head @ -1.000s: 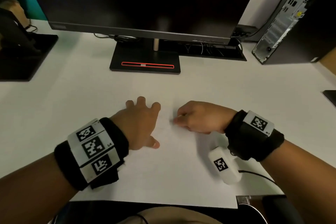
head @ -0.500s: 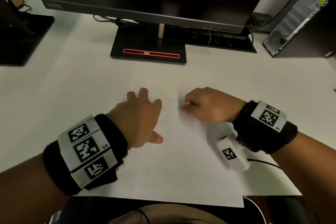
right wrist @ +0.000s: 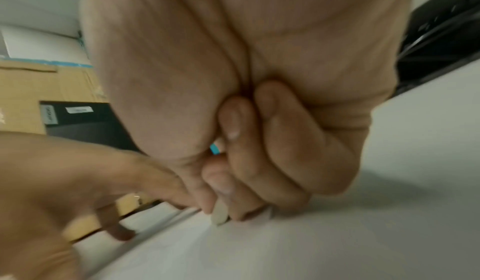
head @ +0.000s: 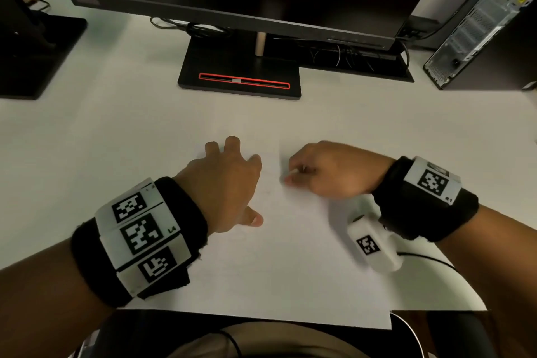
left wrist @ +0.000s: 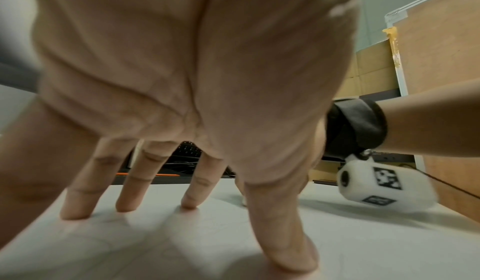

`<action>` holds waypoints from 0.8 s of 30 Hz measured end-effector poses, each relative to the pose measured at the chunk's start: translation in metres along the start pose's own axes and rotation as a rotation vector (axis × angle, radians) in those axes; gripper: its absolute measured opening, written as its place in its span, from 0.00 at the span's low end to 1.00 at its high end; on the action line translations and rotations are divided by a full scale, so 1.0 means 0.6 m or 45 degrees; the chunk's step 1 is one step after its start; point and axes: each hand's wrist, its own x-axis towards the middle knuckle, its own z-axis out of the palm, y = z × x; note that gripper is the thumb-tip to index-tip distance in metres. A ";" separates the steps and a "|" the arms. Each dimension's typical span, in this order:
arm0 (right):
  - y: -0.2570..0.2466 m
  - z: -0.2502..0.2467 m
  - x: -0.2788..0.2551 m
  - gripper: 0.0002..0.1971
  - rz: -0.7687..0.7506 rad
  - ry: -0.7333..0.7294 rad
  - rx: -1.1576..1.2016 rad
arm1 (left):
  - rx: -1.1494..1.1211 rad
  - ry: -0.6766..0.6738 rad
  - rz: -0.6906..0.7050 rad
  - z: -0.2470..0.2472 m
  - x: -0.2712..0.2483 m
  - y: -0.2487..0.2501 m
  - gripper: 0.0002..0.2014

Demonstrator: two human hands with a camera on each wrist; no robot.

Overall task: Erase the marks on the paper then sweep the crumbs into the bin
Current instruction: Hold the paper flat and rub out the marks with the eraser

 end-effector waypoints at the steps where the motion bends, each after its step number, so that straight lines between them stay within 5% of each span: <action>1: 0.005 -0.008 0.002 0.19 0.040 0.039 -0.016 | 0.011 0.002 0.002 0.000 -0.001 0.001 0.42; 6: -0.016 0.006 0.005 0.18 -0.075 -0.044 -0.037 | 0.000 -0.001 -0.003 0.000 -0.001 0.001 0.43; 10: 0.002 -0.017 0.012 0.20 0.037 0.062 -0.050 | 0.013 -0.004 -0.003 -0.001 -0.003 0.002 0.43; 14: -0.018 0.006 0.004 0.18 -0.107 -0.022 -0.074 | 0.023 -0.002 -0.004 0.001 -0.005 0.001 0.42; 20: -0.001 -0.014 0.013 0.19 0.007 0.080 -0.089 | 0.021 -0.008 -0.022 0.001 -0.005 0.004 0.43; 24: -0.015 -0.001 0.013 0.19 -0.082 -0.043 -0.072 | 0.011 -0.016 -0.026 -0.001 -0.005 0.003 0.43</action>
